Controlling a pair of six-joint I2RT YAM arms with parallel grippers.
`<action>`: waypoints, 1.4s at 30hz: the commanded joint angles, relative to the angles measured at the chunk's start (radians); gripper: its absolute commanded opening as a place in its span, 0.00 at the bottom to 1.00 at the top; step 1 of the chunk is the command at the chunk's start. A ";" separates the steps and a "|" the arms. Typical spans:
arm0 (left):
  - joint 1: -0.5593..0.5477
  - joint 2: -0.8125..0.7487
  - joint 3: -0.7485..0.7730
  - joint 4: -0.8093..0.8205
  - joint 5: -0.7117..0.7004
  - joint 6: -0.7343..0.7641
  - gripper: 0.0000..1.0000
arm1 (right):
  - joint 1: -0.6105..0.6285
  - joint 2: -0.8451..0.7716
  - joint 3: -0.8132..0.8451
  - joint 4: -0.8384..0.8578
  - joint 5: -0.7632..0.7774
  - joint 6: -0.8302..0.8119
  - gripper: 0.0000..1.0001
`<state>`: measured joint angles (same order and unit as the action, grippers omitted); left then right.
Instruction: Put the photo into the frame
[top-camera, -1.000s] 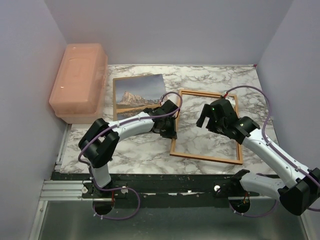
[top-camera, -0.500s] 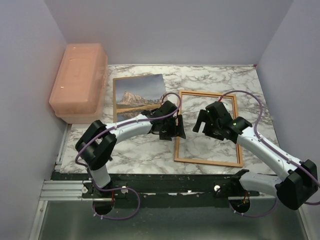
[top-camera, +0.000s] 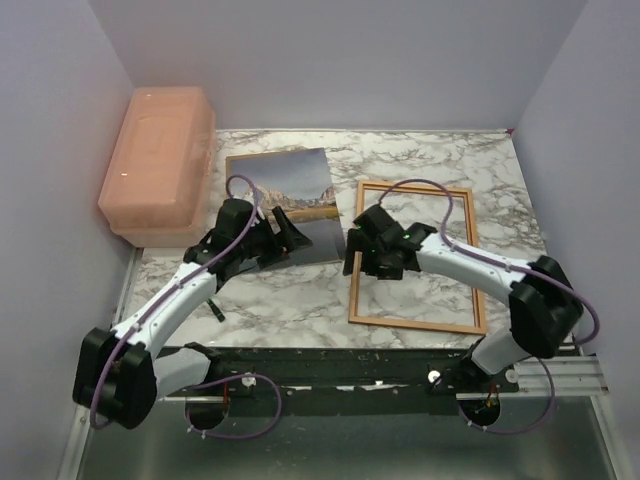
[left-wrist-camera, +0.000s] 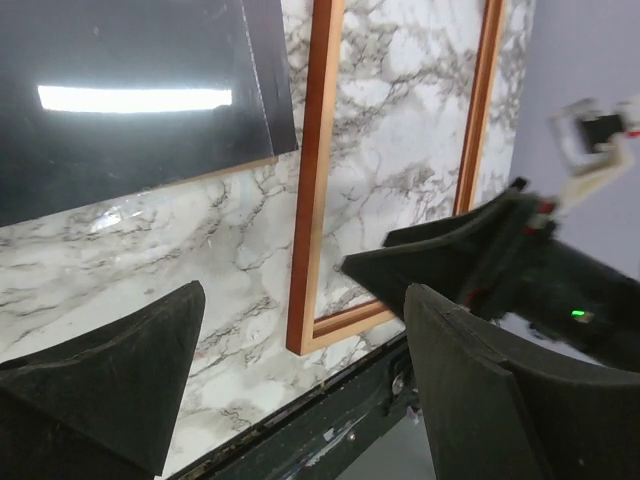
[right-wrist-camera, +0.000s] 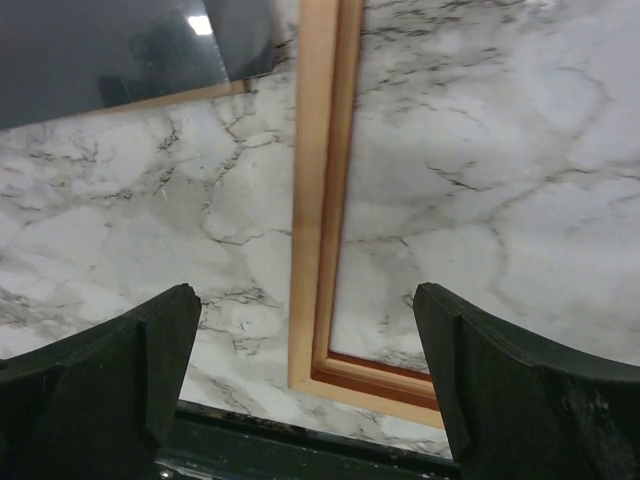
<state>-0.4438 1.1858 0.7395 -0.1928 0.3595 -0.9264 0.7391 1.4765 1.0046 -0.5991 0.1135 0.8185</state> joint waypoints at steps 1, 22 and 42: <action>0.103 -0.178 0.003 -0.092 0.040 0.087 0.83 | 0.106 0.184 0.124 -0.015 0.103 0.029 0.96; 0.149 -0.371 0.140 -0.364 -0.152 0.273 0.88 | 0.186 0.287 0.024 -0.073 0.232 0.108 0.38; 0.149 -0.276 0.105 -0.367 -0.160 0.303 0.88 | 0.186 0.182 0.088 -0.101 0.215 0.033 0.75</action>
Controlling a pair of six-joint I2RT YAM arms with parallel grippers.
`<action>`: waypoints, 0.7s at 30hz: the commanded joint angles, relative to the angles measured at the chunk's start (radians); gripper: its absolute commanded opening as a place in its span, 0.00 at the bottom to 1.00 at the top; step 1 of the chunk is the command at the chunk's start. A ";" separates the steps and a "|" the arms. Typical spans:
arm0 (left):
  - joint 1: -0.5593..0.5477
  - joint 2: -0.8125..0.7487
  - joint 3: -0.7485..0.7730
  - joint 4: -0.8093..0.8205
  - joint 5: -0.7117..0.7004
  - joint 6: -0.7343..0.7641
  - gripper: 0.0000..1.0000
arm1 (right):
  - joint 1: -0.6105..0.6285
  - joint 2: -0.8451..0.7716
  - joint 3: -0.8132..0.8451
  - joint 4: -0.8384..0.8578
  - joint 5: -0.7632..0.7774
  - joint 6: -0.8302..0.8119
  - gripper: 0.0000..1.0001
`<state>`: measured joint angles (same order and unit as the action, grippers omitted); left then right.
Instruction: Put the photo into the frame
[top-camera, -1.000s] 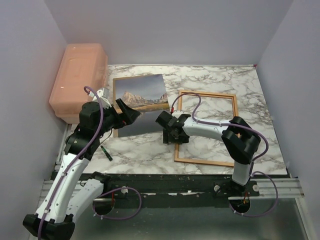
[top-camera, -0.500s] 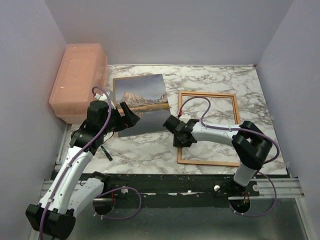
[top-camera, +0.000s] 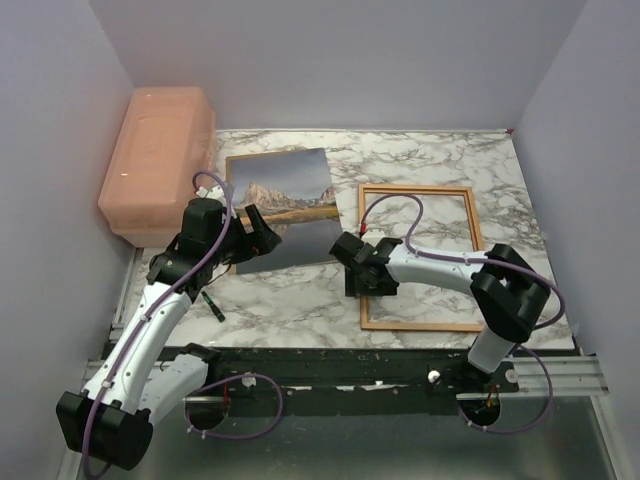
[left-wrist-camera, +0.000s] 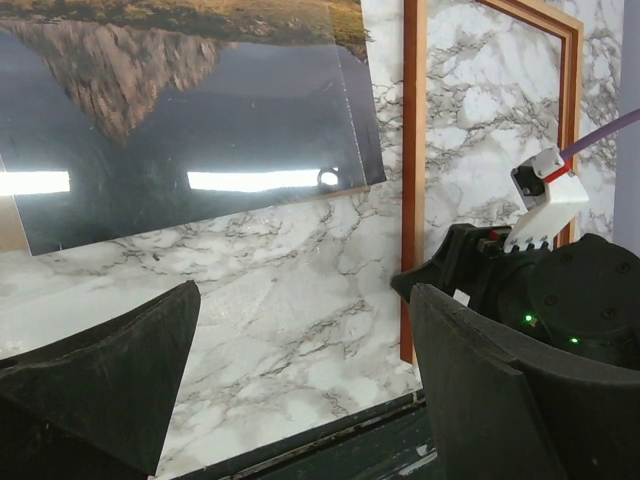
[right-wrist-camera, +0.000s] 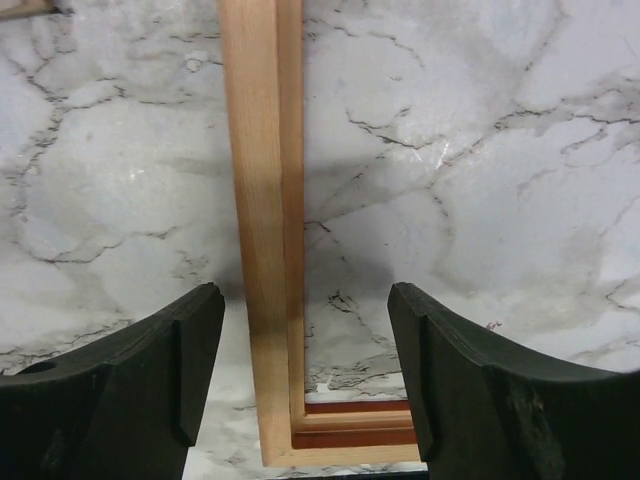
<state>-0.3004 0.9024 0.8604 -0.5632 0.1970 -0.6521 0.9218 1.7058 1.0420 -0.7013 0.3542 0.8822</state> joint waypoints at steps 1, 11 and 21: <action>0.007 0.011 -0.016 0.002 0.002 0.033 0.87 | 0.004 -0.050 0.062 0.019 -0.036 -0.043 0.76; 0.006 0.017 -0.008 0.008 0.036 0.052 0.87 | -0.112 0.015 0.199 0.202 -0.282 -0.140 0.77; 0.006 0.013 0.047 -0.040 0.051 0.090 0.88 | -0.337 0.126 0.248 0.424 -0.635 -0.159 0.76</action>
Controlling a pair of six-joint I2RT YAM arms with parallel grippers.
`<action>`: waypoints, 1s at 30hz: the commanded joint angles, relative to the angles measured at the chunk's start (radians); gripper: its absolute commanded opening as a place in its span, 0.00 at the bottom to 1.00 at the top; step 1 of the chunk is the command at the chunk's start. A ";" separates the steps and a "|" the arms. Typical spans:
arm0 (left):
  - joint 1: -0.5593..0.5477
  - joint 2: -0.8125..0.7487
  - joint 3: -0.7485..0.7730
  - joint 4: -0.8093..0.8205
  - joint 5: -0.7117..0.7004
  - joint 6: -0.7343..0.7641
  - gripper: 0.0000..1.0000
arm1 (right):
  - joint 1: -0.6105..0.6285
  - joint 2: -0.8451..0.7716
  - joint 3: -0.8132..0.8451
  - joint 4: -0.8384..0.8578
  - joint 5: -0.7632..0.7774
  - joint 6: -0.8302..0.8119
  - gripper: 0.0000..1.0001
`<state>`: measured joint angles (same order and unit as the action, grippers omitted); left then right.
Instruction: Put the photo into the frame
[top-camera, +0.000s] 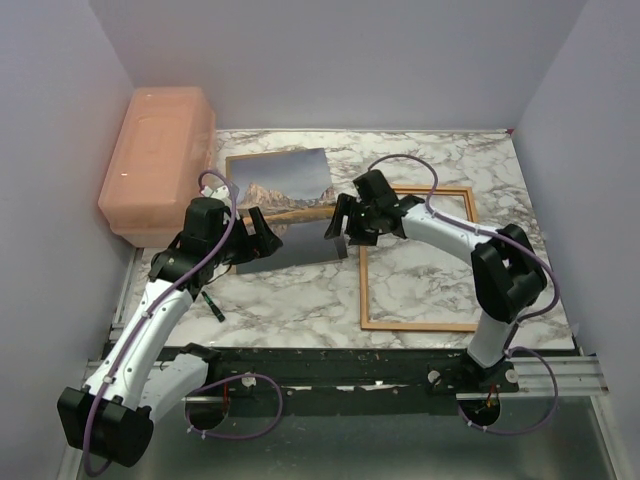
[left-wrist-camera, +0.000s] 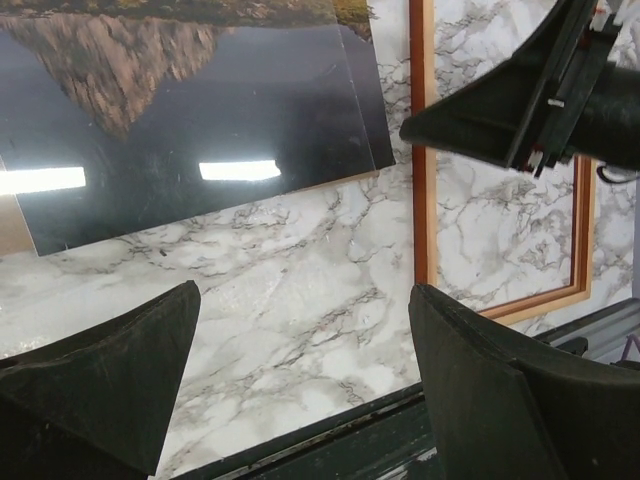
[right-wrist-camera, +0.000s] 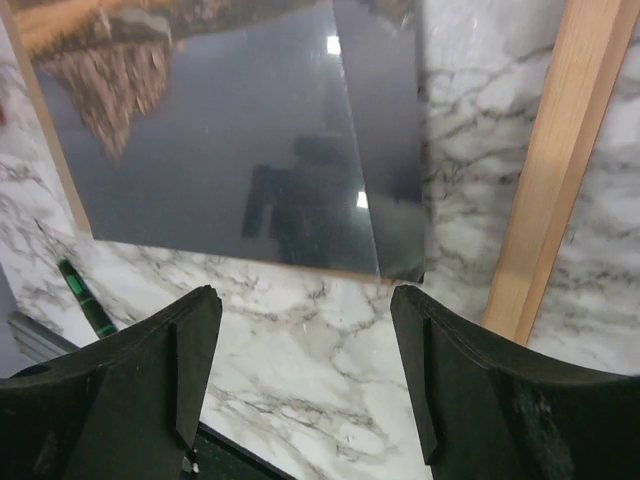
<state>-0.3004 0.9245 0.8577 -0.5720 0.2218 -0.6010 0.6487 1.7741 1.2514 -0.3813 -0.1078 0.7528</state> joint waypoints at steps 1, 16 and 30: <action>0.006 -0.007 0.054 -0.037 0.026 0.041 0.87 | -0.076 0.075 0.058 0.093 -0.179 -0.038 0.76; 0.007 0.037 0.049 -0.026 0.038 0.055 0.87 | -0.101 0.260 0.122 0.070 -0.252 -0.058 0.77; 0.007 0.058 0.043 -0.015 0.045 0.056 0.87 | -0.089 0.272 0.033 0.176 -0.358 -0.003 0.76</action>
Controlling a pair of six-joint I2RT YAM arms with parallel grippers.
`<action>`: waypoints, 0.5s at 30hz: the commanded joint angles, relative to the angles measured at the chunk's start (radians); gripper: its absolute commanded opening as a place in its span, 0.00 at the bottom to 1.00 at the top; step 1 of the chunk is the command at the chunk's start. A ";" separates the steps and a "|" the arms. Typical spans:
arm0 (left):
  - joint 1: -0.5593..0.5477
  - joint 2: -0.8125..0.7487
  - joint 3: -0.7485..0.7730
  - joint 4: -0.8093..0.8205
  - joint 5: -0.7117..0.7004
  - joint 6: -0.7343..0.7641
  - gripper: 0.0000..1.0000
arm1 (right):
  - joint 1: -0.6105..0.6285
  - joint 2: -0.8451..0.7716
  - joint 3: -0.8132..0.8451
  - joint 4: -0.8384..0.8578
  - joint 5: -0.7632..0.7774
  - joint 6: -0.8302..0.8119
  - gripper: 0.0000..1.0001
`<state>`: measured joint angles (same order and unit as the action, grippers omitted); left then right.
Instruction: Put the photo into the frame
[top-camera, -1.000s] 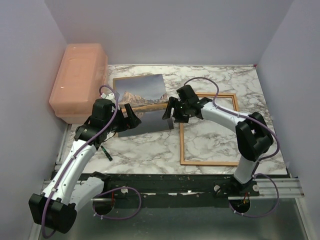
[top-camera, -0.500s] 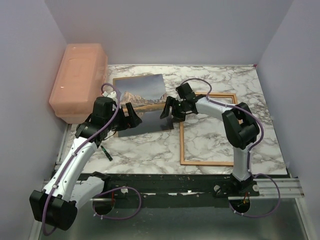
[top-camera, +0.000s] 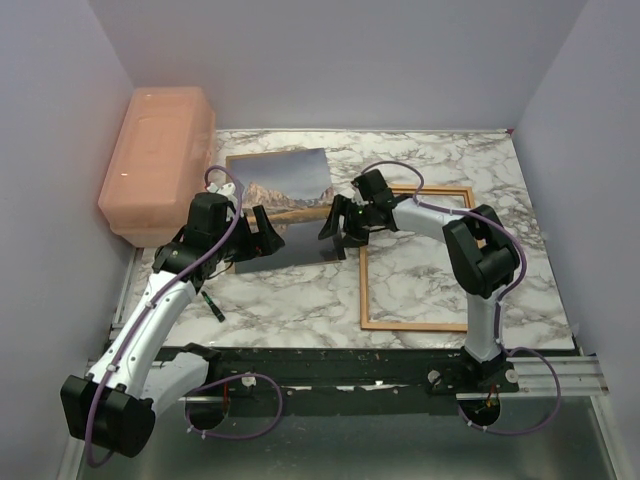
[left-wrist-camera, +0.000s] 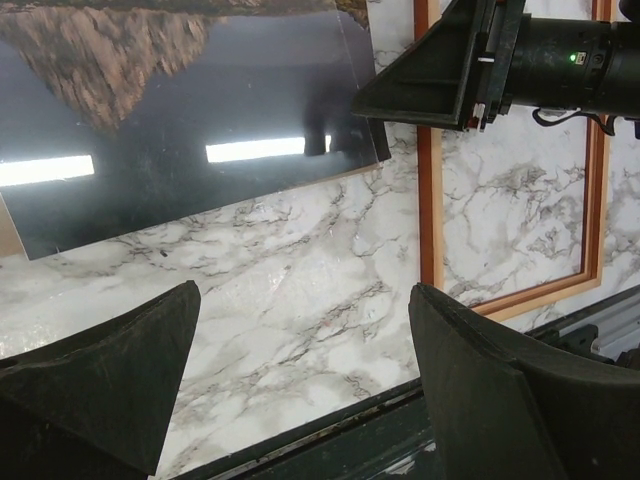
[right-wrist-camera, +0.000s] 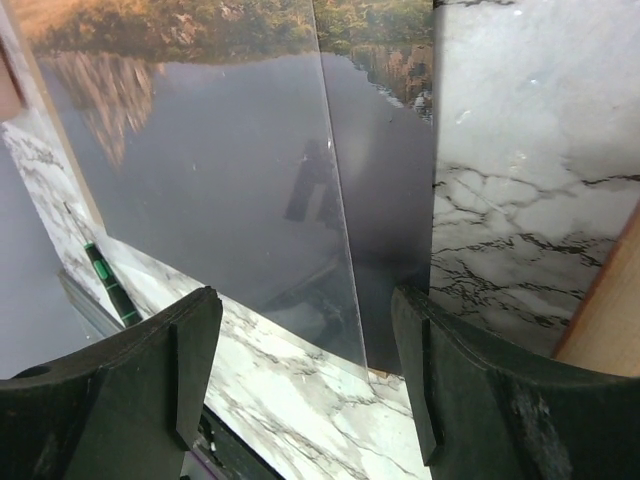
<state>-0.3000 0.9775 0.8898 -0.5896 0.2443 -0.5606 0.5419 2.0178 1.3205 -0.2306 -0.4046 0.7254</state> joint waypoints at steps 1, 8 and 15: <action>0.007 0.005 0.010 0.002 0.023 0.017 0.87 | 0.019 0.029 -0.038 0.025 -0.066 0.027 0.77; 0.007 0.010 0.011 -0.003 0.020 0.022 0.87 | 0.029 -0.049 -0.116 0.058 -0.038 0.058 0.77; 0.007 0.018 0.005 0.002 0.028 0.022 0.88 | 0.041 -0.026 -0.145 0.108 -0.082 0.084 0.76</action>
<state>-0.3000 0.9894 0.8898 -0.5896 0.2474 -0.5503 0.5610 1.9690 1.2087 -0.1314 -0.4519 0.7887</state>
